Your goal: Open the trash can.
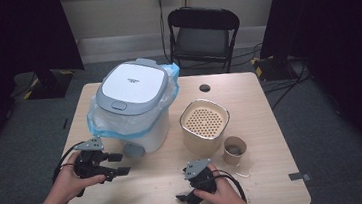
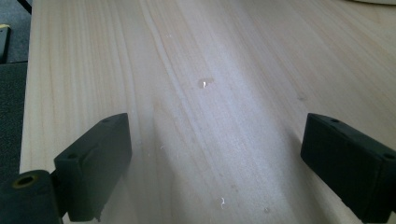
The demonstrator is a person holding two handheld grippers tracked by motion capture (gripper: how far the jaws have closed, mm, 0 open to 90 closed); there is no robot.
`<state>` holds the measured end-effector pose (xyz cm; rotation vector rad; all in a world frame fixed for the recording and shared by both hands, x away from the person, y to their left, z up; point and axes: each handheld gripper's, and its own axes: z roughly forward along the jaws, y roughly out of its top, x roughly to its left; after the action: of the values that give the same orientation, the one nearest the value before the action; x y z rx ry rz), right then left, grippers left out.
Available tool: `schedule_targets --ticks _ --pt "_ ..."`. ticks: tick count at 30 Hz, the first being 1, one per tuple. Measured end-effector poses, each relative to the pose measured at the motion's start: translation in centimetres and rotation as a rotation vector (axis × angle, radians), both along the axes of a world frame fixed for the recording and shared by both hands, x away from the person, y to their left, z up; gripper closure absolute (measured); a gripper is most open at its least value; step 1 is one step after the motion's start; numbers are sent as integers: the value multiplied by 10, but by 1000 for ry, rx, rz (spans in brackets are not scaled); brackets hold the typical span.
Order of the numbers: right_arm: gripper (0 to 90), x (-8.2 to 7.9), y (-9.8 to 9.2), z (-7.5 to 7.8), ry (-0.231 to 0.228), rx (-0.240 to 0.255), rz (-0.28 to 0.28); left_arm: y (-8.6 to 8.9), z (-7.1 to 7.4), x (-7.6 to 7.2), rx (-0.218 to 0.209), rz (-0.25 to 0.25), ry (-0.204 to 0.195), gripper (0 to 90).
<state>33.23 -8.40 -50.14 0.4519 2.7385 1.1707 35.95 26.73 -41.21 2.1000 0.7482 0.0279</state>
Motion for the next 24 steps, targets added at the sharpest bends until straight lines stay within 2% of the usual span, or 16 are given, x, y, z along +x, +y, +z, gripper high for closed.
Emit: schedule_targets --ticks 6,9,16,24 --pt "81 0 0 0 1 0 0 4 8 1 -9 22 15 389" --pt "81 0 0 0 0 0 0 5 14 2 -2 34 7 388" --pt "81 0 0 0 0 0 0 3 26 2 -7 30 3 432" --pt "81 0 0 0 1 1 0 2 36 3 16 29 20 480"
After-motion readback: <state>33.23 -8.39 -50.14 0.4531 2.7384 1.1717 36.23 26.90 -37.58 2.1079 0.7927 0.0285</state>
